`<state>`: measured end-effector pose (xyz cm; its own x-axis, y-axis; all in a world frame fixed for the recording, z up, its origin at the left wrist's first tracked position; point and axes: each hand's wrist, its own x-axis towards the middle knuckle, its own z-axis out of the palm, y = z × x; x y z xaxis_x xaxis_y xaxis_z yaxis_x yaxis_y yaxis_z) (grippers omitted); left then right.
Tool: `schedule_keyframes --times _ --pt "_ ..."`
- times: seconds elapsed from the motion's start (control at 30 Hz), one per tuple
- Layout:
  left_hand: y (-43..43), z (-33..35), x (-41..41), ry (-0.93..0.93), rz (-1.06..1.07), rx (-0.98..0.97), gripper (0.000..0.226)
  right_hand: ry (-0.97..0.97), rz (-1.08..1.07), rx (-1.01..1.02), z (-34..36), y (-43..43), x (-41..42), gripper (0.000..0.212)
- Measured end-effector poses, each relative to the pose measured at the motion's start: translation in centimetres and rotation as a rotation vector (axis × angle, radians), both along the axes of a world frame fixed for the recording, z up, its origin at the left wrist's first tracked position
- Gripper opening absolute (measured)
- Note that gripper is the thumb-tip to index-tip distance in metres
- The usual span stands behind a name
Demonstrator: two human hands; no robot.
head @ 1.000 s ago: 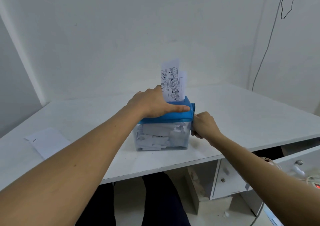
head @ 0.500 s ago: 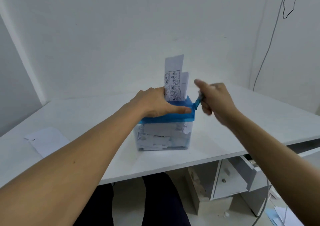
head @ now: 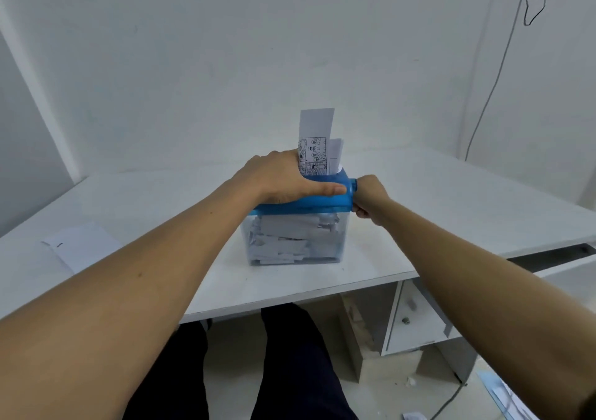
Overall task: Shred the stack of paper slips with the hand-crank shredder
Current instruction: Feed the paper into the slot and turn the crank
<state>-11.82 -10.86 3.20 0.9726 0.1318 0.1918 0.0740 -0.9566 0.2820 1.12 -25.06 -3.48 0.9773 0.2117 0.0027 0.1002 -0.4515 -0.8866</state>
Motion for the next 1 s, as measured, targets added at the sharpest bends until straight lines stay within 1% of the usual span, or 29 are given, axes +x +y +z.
schedule_keyframes --times 0.1,0.17,0.23,0.33,0.37,0.47,0.5,0.57,0.6,0.67,0.73,0.8,0.9,1.0 --pt "0.0 -0.4 0.1 -0.006 0.026 0.004 0.089 -0.006 -0.006 -0.097 -0.1 -0.7 -1.5 0.027" --pt "0.0 -0.5 0.3 -0.025 0.051 0.008 0.095 0.042 0.064 -0.179 -0.1 -1.2 -2.9 0.023" --pt "0.0 -0.3 0.4 -0.029 0.061 0.014 0.098 0.088 0.150 -0.180 -0.6 -2.3 -4.7 0.023" --pt "0.0 -0.5 0.3 -0.012 0.064 0.001 0.100 0.036 0.223 -0.152 -0.3 -4.3 -6.9 0.027" --pt "0.0 -0.5 0.4 -0.004 0.061 0.001 0.100 0.021 0.237 -0.116 0.3 -4.9 -7.5 0.028" --pt "0.2 -0.4 0.5 -0.007 0.050 0.000 0.096 0.071 0.245 0.116 3.2 -6.6 -8.9 0.038" --pt "0.3 -0.4 0.6 -0.011 0.045 -0.002 0.095 0.075 0.272 0.163 4.3 -7.0 -9.1 0.039" --pt "0.3 -0.5 0.5 -0.009 0.037 0.007 0.095 0.015 0.323 0.201 5.6 -7.0 -9.0 0.038" --pt "0.2 -0.5 0.6 -0.009 0.033 0.022 0.096 -0.015 0.326 0.255 5.9 -6.7 -8.4 0.038" --pt "0.2 -0.7 0.5 -0.011 0.033 0.041 0.094 -0.070 0.275 0.368 6.3 -5.2 -6.7 0.039" --pt "0.3 -0.5 0.7 -0.017 0.036 0.025 0.093 -0.103 0.190 0.395 6.7 -3.4 -4.9 0.039" --pt "0.3 -0.5 0.7 -0.024 0.041 0.004 0.091 -0.084 0.141 0.360 6.8 -2.0 -3.3 0.036" --pt "0.5 -0.7 0.8 -0.028 0.039 0.019 0.084 -0.067 0.087 0.232 6.3 -0.9 -0.7 0.033" --pt "0.5 -0.9 0.9 -0.034 0.041 0.041 0.088 -0.022 0.063 0.093 4.7 0.1 0.7 0.027"
